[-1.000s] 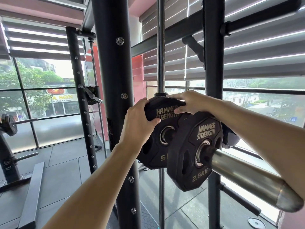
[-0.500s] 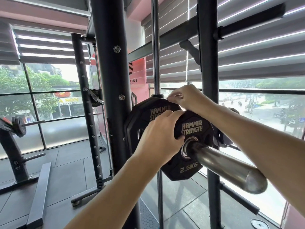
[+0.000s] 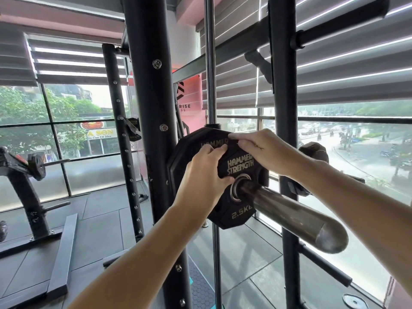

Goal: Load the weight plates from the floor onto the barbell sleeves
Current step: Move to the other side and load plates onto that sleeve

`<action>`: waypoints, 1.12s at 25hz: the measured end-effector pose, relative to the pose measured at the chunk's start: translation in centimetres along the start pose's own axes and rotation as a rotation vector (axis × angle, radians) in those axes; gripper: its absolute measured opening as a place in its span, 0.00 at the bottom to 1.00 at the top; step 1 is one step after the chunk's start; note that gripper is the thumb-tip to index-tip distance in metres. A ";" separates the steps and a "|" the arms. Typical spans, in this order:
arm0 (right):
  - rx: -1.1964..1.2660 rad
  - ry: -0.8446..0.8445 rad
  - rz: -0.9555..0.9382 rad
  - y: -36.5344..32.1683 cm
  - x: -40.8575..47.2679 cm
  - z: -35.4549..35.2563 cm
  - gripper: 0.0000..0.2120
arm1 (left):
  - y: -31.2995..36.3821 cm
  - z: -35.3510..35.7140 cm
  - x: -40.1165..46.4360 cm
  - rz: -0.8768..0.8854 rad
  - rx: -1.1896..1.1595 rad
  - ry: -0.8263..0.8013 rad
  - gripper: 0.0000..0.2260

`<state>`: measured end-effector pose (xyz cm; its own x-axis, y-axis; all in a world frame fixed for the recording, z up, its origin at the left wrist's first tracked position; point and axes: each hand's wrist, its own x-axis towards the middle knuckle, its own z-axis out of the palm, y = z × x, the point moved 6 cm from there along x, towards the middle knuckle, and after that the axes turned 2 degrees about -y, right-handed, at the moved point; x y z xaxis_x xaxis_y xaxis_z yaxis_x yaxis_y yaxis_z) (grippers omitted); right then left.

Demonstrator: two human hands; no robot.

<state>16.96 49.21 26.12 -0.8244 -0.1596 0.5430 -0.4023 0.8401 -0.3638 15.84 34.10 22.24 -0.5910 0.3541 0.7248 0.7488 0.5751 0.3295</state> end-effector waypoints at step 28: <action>-0.295 -0.187 -0.088 4.3 5.2 4.6 0.53 | -7.2 1.7 3.3 0.095 0.209 -0.031 0.40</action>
<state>9.13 49.61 23.94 -0.8613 -0.3071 0.4049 -0.3650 0.9282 -0.0726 8.06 32.35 21.24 -0.5320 0.4352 0.7264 0.7250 0.6772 0.1252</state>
